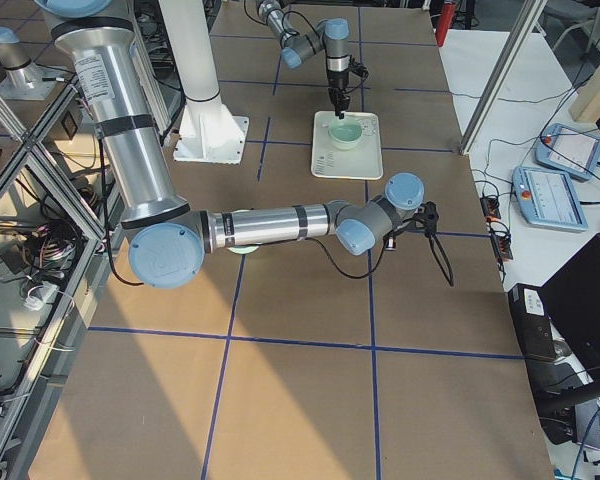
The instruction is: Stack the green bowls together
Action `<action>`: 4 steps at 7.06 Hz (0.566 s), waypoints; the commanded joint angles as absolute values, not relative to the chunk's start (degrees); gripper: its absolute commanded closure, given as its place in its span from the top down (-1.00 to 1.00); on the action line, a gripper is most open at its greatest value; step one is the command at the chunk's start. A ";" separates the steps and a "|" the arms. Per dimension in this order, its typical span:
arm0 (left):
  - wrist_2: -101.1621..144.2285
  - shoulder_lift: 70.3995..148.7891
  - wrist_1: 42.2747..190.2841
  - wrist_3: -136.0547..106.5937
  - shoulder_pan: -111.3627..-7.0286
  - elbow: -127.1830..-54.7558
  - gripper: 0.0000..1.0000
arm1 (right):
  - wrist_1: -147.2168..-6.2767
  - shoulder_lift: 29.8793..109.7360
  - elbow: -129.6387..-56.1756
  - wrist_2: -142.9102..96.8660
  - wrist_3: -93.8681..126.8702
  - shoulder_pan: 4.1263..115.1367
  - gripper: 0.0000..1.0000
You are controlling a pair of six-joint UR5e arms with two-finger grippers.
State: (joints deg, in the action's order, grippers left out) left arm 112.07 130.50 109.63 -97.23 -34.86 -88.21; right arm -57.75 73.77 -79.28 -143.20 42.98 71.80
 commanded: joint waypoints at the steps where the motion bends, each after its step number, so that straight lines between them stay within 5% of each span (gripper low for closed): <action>1: 112.06 130.34 111.36 -96.77 -35.50 -87.98 1.00 | -57.74 73.65 -79.45 -143.17 43.07 71.72 -1.00; 4: 118.62 129.82 106.47 -89.70 -42.42 -90.25 1.00 | -57.74 70.50 -82.52 -143.17 52.62 68.92 -1.00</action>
